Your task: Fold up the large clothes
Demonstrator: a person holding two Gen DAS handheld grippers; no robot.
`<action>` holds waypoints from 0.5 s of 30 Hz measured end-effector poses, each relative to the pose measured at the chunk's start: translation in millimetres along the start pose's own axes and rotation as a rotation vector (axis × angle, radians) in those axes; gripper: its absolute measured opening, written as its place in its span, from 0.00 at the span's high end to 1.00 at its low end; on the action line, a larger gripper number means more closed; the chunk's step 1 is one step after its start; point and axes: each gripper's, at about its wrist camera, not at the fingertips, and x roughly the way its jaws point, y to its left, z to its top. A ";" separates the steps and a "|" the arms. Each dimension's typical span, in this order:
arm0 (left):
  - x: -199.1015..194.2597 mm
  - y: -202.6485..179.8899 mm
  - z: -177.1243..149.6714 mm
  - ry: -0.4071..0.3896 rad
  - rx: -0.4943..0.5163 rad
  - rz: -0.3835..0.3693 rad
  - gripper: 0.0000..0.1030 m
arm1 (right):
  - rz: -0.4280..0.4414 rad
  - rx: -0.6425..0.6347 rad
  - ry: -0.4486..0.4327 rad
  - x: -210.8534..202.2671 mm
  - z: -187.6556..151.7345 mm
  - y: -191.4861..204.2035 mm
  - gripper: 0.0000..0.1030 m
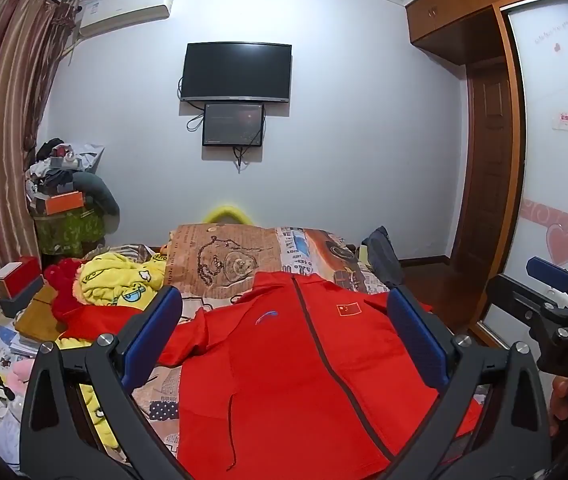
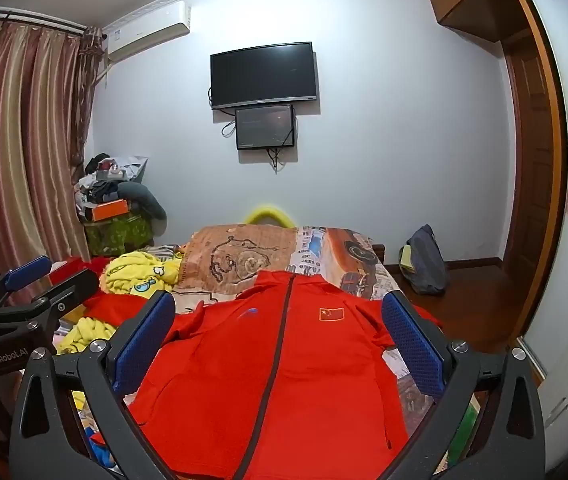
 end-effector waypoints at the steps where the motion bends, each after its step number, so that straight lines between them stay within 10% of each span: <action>1: 0.7 -0.3 -0.1 -0.001 0.002 0.001 0.00 | -0.001 0.006 0.004 2.1 0.6 -1.9 0.00; 15: 1.9 -0.4 -1.1 0.000 0.002 0.000 0.00 | -0.004 0.015 0.013 2.1 2.1 -1.5 0.00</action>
